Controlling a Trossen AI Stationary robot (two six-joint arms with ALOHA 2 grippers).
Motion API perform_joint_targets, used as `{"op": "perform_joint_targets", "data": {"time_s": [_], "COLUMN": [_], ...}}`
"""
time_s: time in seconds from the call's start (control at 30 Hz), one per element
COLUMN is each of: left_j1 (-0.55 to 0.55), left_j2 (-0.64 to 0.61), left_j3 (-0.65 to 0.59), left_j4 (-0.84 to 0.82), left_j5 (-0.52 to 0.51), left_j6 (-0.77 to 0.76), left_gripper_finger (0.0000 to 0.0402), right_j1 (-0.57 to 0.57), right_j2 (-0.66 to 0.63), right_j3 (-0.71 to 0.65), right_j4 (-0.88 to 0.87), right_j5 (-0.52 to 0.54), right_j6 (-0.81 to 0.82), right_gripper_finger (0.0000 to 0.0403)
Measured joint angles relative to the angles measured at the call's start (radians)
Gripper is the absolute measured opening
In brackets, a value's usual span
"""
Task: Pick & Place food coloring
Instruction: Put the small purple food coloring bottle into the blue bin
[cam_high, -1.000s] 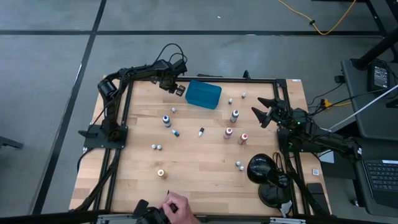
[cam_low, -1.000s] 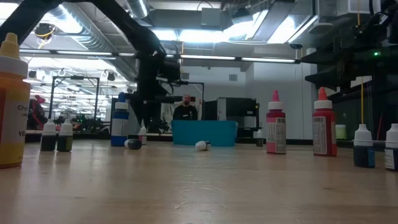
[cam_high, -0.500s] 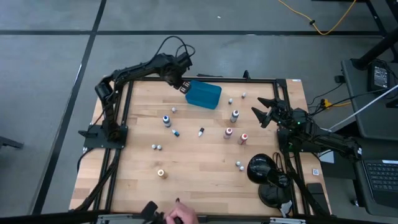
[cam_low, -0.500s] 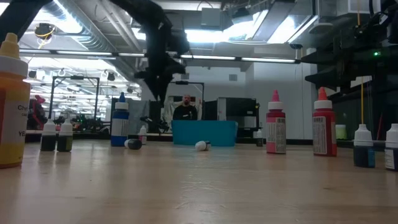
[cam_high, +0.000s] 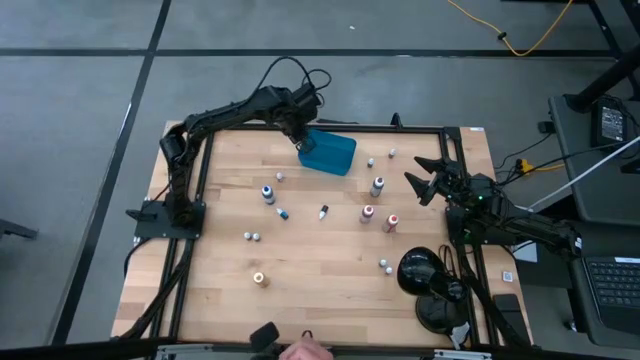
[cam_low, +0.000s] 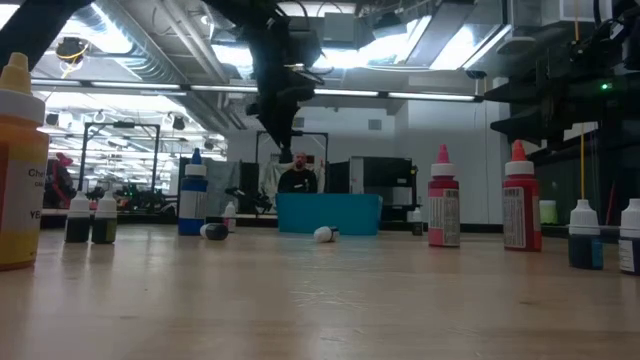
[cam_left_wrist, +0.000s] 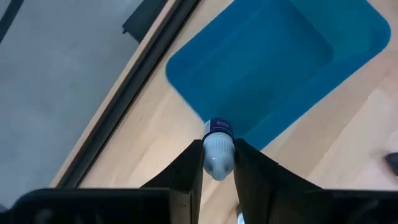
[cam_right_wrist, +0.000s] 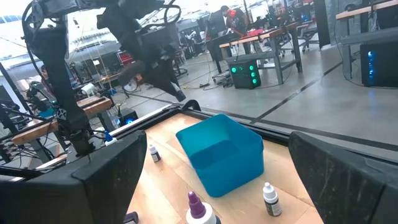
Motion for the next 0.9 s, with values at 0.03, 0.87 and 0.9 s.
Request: {"op": "perform_joint_targets", "data": {"time_s": [0.03, 0.87, 0.9], "left_j1": [-0.003, -0.028, -0.028], "left_j2": [0.012, 0.258, 0.267], "left_j3": [0.010, 0.058, 0.058], "left_j4": [0.000, 0.001, 0.002], "left_j5": [-0.001, 0.034, 0.035], "left_j6": [0.010, 0.047, 0.047], "left_gripper_finger": [0.0069, 0.0068, 0.0068], "right_j1": [0.000, 0.000, 0.000], "right_j2": [0.000, 0.000, 0.000], "right_j3": [0.000, 0.000, 0.000], "right_j4": [0.000, 0.000, 0.000], "right_j5": [0.000, 0.000, 0.000], "right_j6": [0.000, 0.000, 0.000], "right_gripper_finger": [0.0392, 0.0392, 0.0392]}}
